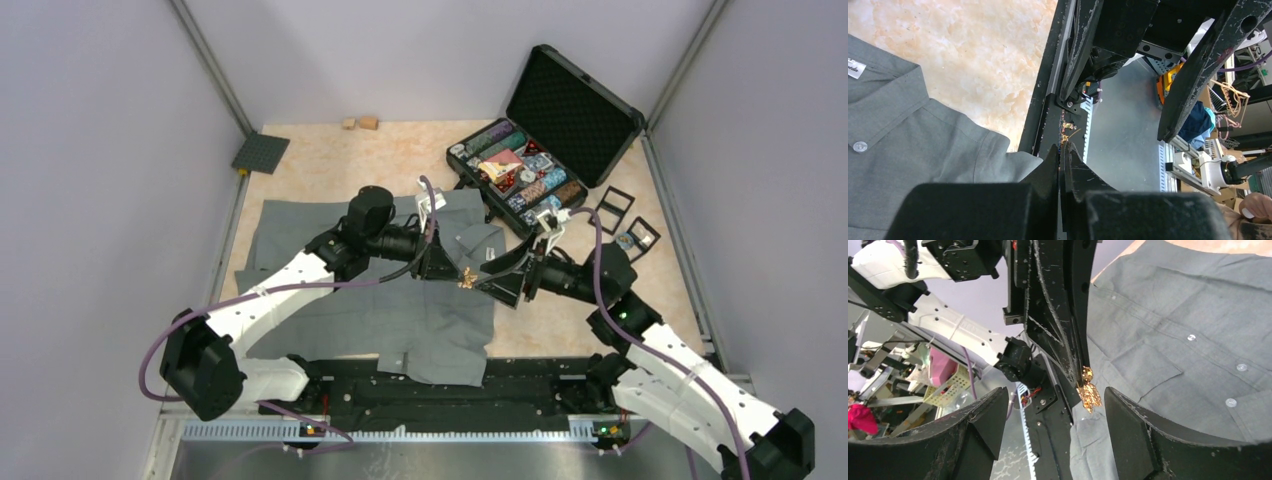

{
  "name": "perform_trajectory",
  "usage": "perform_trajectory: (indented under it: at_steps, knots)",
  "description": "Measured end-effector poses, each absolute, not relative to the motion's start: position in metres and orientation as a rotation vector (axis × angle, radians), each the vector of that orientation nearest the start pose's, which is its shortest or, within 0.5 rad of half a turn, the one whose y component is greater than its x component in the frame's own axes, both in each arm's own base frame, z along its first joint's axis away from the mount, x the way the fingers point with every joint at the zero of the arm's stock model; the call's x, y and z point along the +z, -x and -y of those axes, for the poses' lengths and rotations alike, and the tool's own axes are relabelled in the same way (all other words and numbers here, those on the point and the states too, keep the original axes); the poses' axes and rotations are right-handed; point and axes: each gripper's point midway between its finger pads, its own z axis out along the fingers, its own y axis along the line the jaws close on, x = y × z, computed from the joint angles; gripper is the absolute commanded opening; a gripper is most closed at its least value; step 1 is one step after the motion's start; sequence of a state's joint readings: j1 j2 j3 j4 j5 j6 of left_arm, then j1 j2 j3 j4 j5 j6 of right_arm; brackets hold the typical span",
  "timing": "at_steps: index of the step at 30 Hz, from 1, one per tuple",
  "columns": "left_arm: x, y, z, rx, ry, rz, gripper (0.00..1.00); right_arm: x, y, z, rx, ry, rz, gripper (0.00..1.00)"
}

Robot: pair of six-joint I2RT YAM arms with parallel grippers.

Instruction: Pin the brooch onto the clothing

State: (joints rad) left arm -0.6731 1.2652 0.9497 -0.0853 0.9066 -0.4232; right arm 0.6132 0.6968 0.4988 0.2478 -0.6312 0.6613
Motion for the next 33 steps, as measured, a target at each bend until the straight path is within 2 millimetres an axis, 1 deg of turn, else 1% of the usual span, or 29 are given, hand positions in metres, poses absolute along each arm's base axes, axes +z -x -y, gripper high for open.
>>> perform_trajectory:
  at_steps: [4, 7, 11, 14, 16, 19, 20, 23, 26, 28, 30, 32, 33]
  knots:
    - [0.245, -0.171, 0.323, -1.547, -0.899, -1.964, 0.00, 0.263, -0.155, -0.255, 1.416, 0.497, -1.684, 0.77]
    - [0.247, -0.180, 0.321, -1.477, -0.850, -1.957, 0.00, 0.258, -0.162, -0.253, 1.382, 0.460, -1.707, 0.77]
    - [0.255, -0.193, 0.309, -1.347, -0.752, -1.932, 0.00, 0.253, -0.173, -0.246, 1.314, 0.381, -1.734, 0.76]
    - [0.256, -0.201, 0.298, -1.256, -0.664, -1.924, 0.00, 0.241, -0.184, -0.239, 1.237, 0.307, -1.788, 0.76]
    - [0.246, -0.204, 0.289, -1.208, -0.594, -1.948, 0.00, 0.227, -0.190, -0.233, 1.181, 0.257, -1.848, 0.74]
    - [0.219, -0.202, 0.278, -1.174, -0.504, -2.009, 0.00, 0.208, -0.195, -0.228, 1.127, 0.208, -1.928, 0.68]
    - [0.206, -0.200, 0.274, -1.168, -0.469, -2.036, 0.00, 0.202, -0.195, -0.227, 1.114, 0.192, -1.959, 0.67]
    - [0.180, -0.193, 0.265, -1.168, -0.388, -2.093, 0.00, 0.183, -0.194, -0.225, 1.099, 0.141, -2.025, 0.66]
    - [0.162, -0.187, 0.257, -1.165, -0.308, -2.129, 0.00, 0.161, -0.184, -0.226, 1.083, 0.094, -2.091, 0.62]
    - [0.153, -0.184, 0.252, -1.165, -0.256, -2.142, 0.00, 0.147, -0.170, -0.231, 1.076, 0.086, -2.137, 0.59]
    - [0.145, -0.182, 0.248, -1.171, -0.211, -2.152, 0.00, 0.139, -0.161, -0.235, 1.060, 0.087, -2.171, 0.56]
    - [0.137, -0.180, 0.246, -1.176, -0.173, -2.166, 0.00, 0.133, -0.156, -0.240, 1.040, 0.090, -2.193, 0.55]
    - [0.132, -0.179, 0.245, -1.177, -0.153, -2.180, 0.00, 0.124, -0.154, -0.244, 1.005, 0.097, -2.222, 0.54]
